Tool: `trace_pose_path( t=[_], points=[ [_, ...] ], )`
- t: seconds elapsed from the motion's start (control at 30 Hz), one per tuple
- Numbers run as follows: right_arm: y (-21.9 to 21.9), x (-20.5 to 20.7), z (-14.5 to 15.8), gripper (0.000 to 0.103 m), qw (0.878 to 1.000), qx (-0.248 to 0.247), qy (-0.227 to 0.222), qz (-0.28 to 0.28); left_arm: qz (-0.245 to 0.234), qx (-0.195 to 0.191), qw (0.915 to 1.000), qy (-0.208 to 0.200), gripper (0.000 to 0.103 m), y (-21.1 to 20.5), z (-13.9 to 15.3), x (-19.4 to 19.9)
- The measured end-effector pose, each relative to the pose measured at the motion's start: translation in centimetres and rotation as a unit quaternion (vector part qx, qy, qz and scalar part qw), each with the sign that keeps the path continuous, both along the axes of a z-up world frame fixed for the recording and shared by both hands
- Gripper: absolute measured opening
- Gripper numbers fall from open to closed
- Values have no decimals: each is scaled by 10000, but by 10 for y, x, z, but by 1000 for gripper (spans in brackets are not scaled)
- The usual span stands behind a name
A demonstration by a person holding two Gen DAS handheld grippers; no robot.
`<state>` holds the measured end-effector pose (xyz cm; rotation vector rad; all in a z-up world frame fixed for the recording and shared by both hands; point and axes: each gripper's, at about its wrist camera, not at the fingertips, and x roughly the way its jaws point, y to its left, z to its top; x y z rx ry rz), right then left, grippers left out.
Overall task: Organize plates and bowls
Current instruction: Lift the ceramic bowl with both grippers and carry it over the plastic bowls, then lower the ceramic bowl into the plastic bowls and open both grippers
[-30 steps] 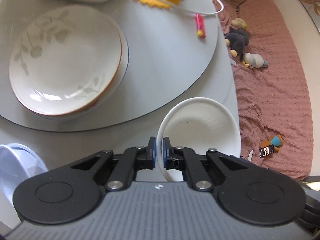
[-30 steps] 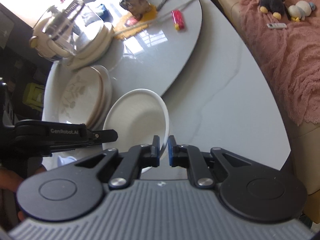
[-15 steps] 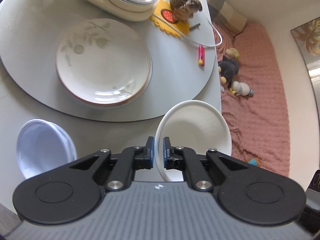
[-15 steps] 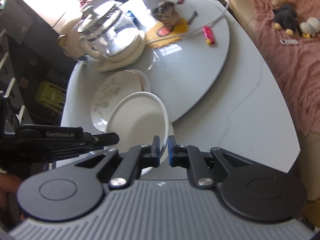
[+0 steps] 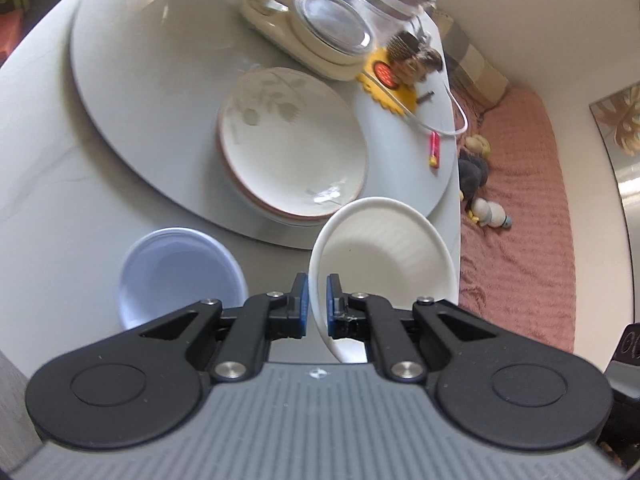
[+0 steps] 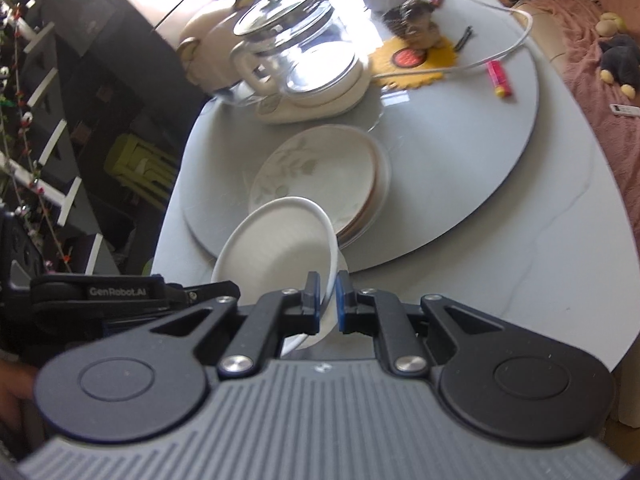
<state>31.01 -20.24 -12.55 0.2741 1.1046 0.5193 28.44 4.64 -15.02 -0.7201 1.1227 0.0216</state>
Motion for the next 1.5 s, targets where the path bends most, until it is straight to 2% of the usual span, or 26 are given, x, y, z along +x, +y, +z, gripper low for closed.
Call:
trace_pose_path(
  t=[0.17,0.23,0.4,0.7,0.83,0.97,1.03,1.13,1.17,1.23,1.27,1.3,1.43,1.5],
  points=[
    [27,-7,-1,11,9998,-6,-5,219,168,-19,9998,-43,8,25,-1,-22],
    [39,-10,-1,11,9998,-60,-35,196,212,-124,9997,-38,8,35,-4,-28],
    [68,-15,-13,11,9996,-180,40,221,275,-71,9996,-16,9,58,-12,-45],
    [117,-32,-43,11,9972,-594,96,435,188,-159,9995,172,9,101,-47,-66],
    [124,-33,-51,11,9963,-756,136,375,88,-172,9994,290,9,103,-56,-67],
    [127,-38,-60,13,9956,-892,180,216,-185,25,9994,307,9,98,-65,-61],
    [124,-38,-64,13,9966,-789,225,32,-176,58,9988,447,9,100,-72,-59],
    [118,-34,-67,13,9964,-753,362,-166,-219,127,9988,422,10,105,-74,-57],
    [116,-34,-65,17,9964,-739,339,-231,-223,116,9989,404,13,107,-75,-56],
    [110,-35,-63,38,9956,-801,236,-427,-197,79,9991,379,25,111,-76,-54],
    [108,-36,-62,51,9952,-829,190,-483,-171,85,9992,362,36,113,-77,-53],
    [107,-36,-63,52,9948,-869,178,-507,-155,86,9993,339,42,115,-77,-52],
    [106,-35,-75,51,9945,-829,381,-507,-107,-143,9994,309,44,120,-86,-51],
    [105,-34,-84,51,9943,-711,577,-540,-131,-235,9992,285,49,121,-93,-51]
  ],
)
